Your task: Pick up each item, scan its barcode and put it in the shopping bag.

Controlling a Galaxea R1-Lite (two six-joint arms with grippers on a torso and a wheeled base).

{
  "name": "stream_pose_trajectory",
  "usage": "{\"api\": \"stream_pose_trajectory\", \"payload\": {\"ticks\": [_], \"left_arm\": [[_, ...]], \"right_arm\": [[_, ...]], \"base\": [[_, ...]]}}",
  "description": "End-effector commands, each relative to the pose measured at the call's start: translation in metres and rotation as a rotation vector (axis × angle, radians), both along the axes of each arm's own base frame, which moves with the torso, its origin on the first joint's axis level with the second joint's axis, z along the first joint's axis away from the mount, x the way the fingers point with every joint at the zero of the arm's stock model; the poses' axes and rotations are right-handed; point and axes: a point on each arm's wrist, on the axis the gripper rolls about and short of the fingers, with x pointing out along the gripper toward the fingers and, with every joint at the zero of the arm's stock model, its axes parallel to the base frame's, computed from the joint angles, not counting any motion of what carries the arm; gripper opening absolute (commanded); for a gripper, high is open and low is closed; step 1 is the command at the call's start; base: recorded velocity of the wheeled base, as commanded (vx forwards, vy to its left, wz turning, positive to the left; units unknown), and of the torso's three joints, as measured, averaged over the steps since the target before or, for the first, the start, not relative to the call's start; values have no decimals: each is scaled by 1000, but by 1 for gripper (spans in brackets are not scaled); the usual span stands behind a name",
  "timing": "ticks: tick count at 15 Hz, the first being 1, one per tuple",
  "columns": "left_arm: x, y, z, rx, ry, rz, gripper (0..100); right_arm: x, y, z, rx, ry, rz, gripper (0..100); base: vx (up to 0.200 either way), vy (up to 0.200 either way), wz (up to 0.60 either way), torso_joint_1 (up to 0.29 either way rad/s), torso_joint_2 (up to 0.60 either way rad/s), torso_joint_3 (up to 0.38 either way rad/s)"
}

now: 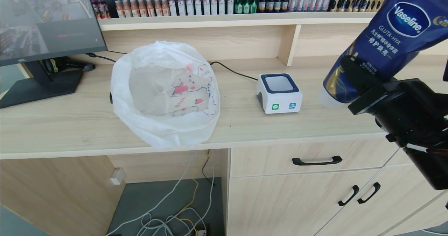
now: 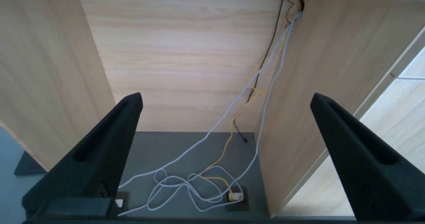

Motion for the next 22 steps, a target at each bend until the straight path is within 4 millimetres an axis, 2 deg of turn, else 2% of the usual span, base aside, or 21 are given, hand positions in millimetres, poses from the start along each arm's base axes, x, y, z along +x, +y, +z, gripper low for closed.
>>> {"api": "stream_pose_trajectory", "payload": {"ticks": [1,2,5,9,10,12,13,16,19,22], "left_arm": [[0,0,0,0,-1,-1,100],[0,0,0,0,-1,0,100],[0,0,0,0,-1,0,100],[0,0,0,0,-1,0,100],[0,0,0,0,-1,0,100],[0,0,0,0,-1,0,100],[0,0,0,0,-1,0,100],[0,0,0,0,-1,0,100],[0,0,0,0,-1,-1,100],[0,0,0,0,-1,0,100]], "right_arm": [[9,7,3,6,-10,26,0],[19,12,11,12,-38,70,0],[41,23,13,90,15,128,0],[71,46,28,264,9,250,0],[75,49,34,301,19,275,0],[70,64,44,390,80,375,0],[72,68,42,426,162,393,0],[87,78,47,500,231,421,0],[104,86,57,648,307,394,0],[109,91,68,802,426,350,0]], "base": [[0,0,0,0,0,0],[0,0,0,0,0,0],[0,0,0,0,0,0],[0,0,0,0,0,0],[0,0,0,0,0,0],[0,0,0,0,0,0],[0,0,0,0,0,0],[0,0,0,0,0,0],[0,0,0,0,0,0],[0,0,0,0,0,0]]}}
